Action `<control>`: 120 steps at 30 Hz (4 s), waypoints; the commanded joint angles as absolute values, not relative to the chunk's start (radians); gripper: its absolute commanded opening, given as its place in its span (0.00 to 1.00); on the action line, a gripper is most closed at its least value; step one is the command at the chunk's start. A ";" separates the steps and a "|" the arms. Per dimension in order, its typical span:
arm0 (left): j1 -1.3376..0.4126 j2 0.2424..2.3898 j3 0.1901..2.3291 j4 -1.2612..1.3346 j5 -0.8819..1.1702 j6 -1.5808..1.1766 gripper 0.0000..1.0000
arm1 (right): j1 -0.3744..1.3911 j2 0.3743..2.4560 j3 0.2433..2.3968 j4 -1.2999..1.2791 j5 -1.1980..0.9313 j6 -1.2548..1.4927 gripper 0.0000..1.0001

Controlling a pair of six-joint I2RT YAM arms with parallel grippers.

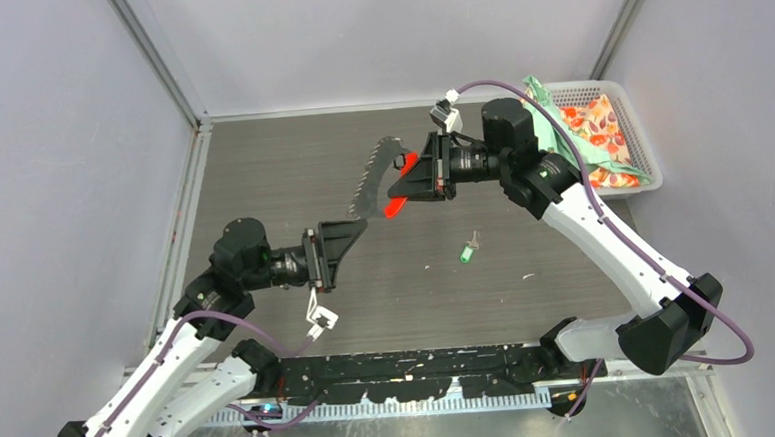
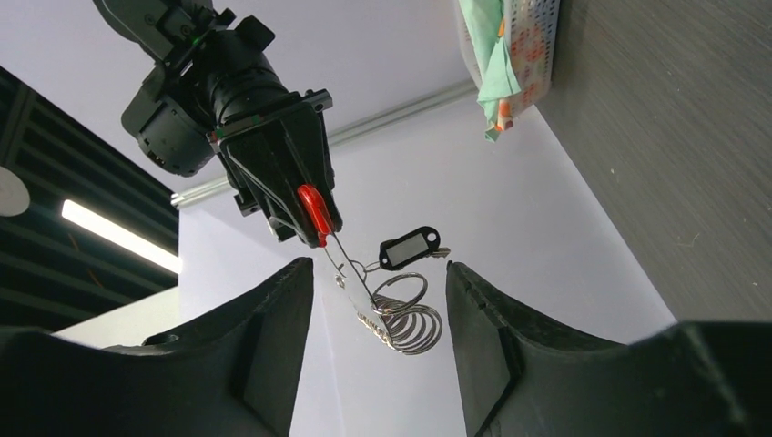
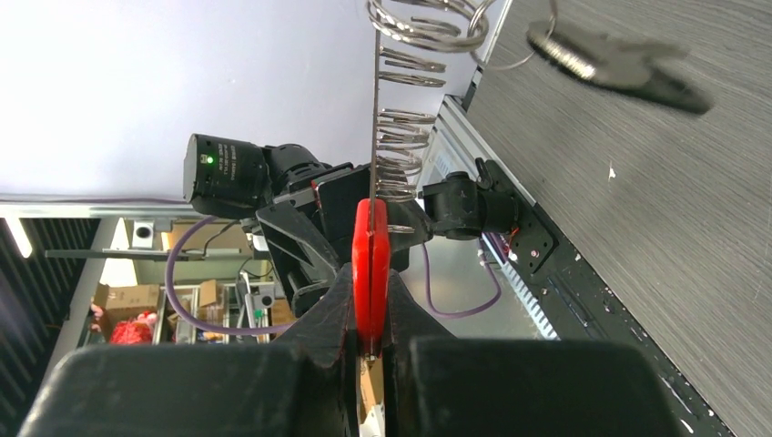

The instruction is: Put the keys on the keyring

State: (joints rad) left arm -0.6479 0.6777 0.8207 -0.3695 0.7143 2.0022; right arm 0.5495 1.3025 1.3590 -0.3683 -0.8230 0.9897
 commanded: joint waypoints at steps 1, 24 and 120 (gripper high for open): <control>-0.650 0.687 0.815 -0.301 0.684 2.037 0.56 | 0.551 1.277 1.364 -0.341 -0.856 1.004 0.01; -0.649 0.649 0.800 -0.247 0.724 1.881 0.01 | 0.557 1.307 1.364 -0.403 -0.841 0.964 0.01; -0.546 0.855 1.122 -0.435 0.761 0.014 0.48 | 0.857 1.217 1.475 -0.761 -0.431 0.218 0.01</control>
